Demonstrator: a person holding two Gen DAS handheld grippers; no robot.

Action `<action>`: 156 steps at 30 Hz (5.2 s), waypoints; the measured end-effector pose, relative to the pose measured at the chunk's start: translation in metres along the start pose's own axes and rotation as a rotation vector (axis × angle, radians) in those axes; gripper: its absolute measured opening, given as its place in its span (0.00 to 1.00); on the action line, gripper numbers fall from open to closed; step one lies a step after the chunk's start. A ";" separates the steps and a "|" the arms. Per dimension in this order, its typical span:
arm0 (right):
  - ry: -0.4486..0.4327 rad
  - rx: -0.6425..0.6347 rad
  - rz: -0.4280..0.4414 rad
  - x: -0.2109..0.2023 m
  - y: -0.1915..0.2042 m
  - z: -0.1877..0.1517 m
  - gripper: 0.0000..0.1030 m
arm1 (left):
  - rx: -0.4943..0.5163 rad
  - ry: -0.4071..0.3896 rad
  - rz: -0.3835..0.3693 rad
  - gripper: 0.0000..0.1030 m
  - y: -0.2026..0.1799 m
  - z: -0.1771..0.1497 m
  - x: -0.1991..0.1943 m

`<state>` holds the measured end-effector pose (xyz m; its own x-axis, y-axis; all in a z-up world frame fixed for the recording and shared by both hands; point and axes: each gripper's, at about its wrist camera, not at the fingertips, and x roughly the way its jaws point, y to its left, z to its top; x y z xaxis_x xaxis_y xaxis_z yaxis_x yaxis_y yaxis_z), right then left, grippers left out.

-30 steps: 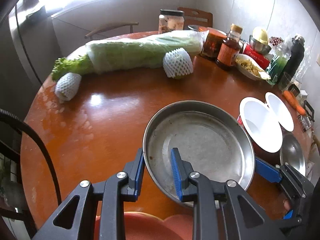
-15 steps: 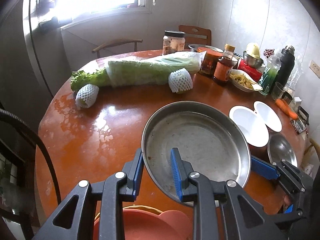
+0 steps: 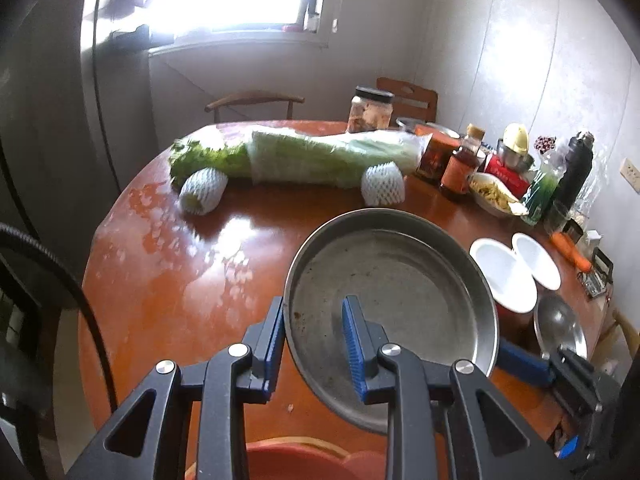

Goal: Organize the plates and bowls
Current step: 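Lift the steel tray with the left tool toward the stacked plates, then lower the held steel tray onto the orange plate stack with the left tool, then open the left tool to release the steel tray and withdraw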

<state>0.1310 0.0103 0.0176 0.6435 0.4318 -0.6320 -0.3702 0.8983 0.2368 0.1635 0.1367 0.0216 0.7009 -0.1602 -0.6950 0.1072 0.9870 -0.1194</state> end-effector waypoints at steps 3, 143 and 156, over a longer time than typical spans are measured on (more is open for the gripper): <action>-0.009 0.014 -0.004 0.001 -0.005 0.003 0.66 | 0.005 -0.021 -0.013 0.27 -0.006 0.010 0.003; 0.176 -0.237 0.085 -0.012 0.044 -0.049 0.67 | -0.149 0.066 0.047 0.55 0.027 -0.087 -0.029; 0.165 -0.273 0.060 -0.027 0.048 -0.048 0.70 | -0.134 -0.006 0.068 0.56 0.014 -0.080 -0.063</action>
<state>0.0639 0.0384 0.0106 0.5058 0.4446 -0.7392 -0.5847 0.8067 0.0851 0.0642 0.1595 0.0074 0.7078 -0.0925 -0.7003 -0.0354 0.9855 -0.1660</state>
